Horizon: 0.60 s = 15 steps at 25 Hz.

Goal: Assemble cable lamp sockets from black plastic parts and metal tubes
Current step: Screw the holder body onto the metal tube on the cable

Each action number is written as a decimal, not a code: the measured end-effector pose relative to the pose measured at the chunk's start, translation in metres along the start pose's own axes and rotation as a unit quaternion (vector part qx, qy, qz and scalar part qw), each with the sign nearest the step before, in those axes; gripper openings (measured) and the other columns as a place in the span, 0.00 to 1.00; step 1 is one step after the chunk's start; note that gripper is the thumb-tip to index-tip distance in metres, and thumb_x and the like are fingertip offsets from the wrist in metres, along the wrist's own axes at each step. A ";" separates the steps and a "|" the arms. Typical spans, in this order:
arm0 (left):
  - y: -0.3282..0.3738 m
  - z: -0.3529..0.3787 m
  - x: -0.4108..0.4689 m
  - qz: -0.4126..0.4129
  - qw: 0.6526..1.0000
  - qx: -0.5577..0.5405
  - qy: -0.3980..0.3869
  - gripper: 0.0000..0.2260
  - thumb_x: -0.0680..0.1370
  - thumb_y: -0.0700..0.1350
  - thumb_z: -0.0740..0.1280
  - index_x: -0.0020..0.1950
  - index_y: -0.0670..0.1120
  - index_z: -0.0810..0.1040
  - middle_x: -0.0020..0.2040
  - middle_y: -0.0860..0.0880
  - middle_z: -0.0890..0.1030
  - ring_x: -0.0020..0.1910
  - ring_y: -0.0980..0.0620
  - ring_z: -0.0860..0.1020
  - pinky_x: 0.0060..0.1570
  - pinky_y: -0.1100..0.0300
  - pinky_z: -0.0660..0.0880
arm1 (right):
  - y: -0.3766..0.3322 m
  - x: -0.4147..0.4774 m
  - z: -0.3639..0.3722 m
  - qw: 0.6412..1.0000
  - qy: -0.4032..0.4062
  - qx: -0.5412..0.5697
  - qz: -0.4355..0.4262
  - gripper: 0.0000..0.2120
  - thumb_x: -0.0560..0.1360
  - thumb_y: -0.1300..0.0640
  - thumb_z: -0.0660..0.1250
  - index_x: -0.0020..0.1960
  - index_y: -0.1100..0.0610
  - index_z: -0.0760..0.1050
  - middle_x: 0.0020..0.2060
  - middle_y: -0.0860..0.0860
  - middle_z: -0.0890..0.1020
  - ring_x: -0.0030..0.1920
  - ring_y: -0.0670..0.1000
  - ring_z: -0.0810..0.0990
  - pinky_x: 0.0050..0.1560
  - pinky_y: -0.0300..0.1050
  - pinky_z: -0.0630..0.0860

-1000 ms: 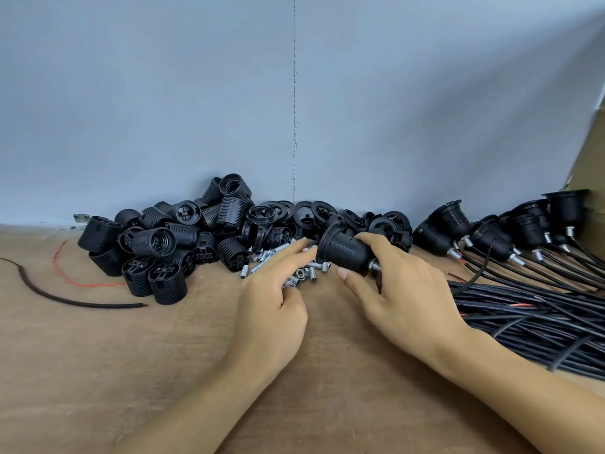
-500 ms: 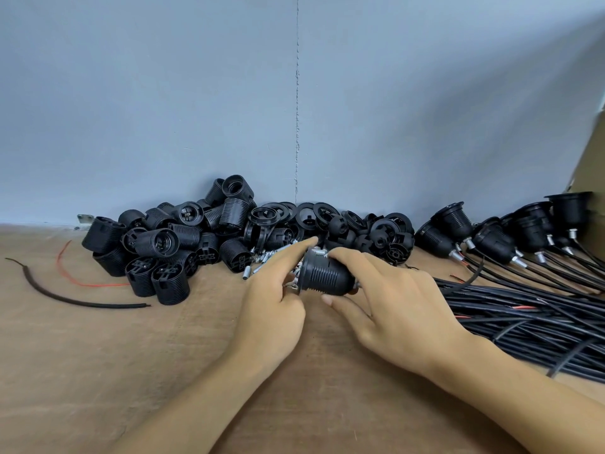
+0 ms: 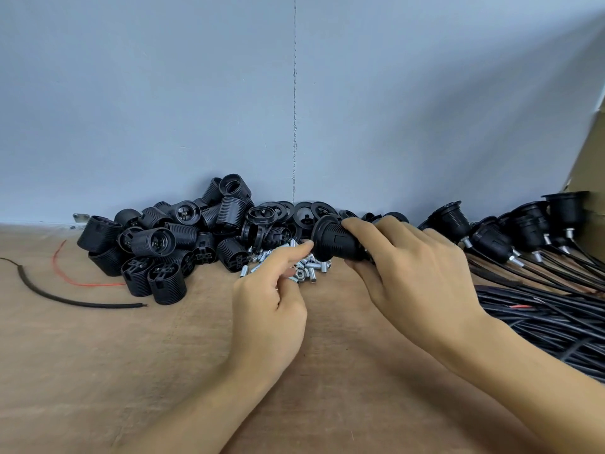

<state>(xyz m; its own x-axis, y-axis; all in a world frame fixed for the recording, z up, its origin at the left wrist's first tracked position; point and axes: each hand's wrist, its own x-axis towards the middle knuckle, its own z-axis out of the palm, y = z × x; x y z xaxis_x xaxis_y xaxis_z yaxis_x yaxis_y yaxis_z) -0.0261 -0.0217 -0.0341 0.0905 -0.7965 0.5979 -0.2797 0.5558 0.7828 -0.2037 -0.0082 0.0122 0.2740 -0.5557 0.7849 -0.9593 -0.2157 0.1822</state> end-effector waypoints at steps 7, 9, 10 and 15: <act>0.001 0.004 0.004 -0.035 0.998 0.032 -0.039 0.29 0.75 0.25 0.57 0.61 0.56 0.80 0.52 0.63 0.84 0.53 0.64 0.82 0.56 0.65 0.77 | -0.006 0.006 -0.011 0.999 -0.028 -0.029 0.016 0.16 0.72 0.56 0.76 0.59 0.54 0.80 0.36 0.51 0.79 0.36 0.58 0.79 0.34 0.47 0.68; 0.004 0.003 0.004 -0.044 0.998 0.014 -0.044 0.35 0.77 0.26 0.56 0.72 0.60 0.71 0.62 0.64 0.79 0.60 0.68 0.78 0.61 0.71 0.72 | -0.009 0.005 -0.015 0.995 -0.066 -0.062 0.030 0.16 0.68 0.59 0.78 0.53 0.53 0.79 0.33 0.50 0.77 0.33 0.57 0.78 0.33 0.45 0.64; 0.005 0.004 0.003 -0.036 0.997 0.008 -0.063 0.37 0.77 0.26 0.55 0.75 0.62 0.67 0.67 0.65 0.76 0.64 0.68 0.76 0.64 0.71 0.70 | -0.011 0.005 -0.016 0.993 -0.087 -0.075 0.035 0.17 0.65 0.60 0.79 0.51 0.53 0.79 0.32 0.49 0.76 0.32 0.56 0.78 0.33 0.44 0.62; -0.001 0.006 0.001 0.015 0.991 0.073 -0.111 0.29 0.73 0.24 0.57 0.53 0.54 0.86 0.70 0.61 0.75 0.69 0.65 0.72 0.70 0.67 0.66 | -0.006 0.006 -0.016 0.980 -0.157 -0.108 0.052 0.13 0.70 0.52 0.75 0.51 0.50 0.76 0.34 0.48 0.77 0.35 0.54 0.80 0.36 0.44 0.59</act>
<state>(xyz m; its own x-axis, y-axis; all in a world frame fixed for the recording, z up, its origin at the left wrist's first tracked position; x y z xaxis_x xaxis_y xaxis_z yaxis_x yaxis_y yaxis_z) -0.0312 -0.0243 -0.0356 -0.1273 -0.8222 0.5548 -0.4159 0.5520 0.7227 -0.1977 0.0028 0.0253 0.1497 -0.7926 0.5911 -0.9659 0.0106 0.2589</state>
